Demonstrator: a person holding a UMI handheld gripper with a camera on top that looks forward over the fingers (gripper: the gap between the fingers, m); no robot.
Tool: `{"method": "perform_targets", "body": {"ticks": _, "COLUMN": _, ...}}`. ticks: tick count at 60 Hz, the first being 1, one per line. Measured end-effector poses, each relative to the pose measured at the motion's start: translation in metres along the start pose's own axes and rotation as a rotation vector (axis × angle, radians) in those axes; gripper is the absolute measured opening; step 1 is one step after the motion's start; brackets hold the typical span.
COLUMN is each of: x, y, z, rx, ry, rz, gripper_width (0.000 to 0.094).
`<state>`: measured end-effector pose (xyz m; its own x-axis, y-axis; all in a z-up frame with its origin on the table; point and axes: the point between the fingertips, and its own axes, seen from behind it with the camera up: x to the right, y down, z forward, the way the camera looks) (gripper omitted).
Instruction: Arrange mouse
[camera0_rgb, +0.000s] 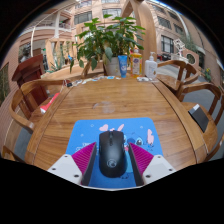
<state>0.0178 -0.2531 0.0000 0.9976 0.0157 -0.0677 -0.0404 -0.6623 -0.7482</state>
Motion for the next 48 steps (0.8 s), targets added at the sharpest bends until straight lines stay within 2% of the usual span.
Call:
{"method": "perform_targets", "body": {"ticks": 4, "x": -0.001, "y": -0.006, "z": -0.017, "rx": 0.022, "ry": 0.007, "rz": -0.016, "gripper_width": 0.0845}}
{"method": "perform_targets", "body": {"ticks": 5, "x": 0.001, "y": -0.009, "z": -0.021, "rx": 0.028, "ry": 0.014, "rz": -0.019, "gripper_width": 0.0873}}
{"method": "perform_targets", "body": {"ticks": 8, "x": 0.001, "y": -0.014, "z": -0.037, "rx": 0.047, "ry": 0.030, "rz": -0.033, "gripper_width": 0.0842}}
{"method": "perform_targets", "body": {"ticks": 28, "x": -0.001, "y": -0.021, "z": -0.160, "rx": 0.130, "ry": 0.095, "rz": -0.070, "gripper_width": 0.0856}}
{"method": "perform_targets", "body": {"ticks": 48, "x": -0.007, "y": 0.001, "z": -0.210, "rx": 0.154, "ry": 0.077, "rz": -0.095, "gripper_width": 0.0856}}
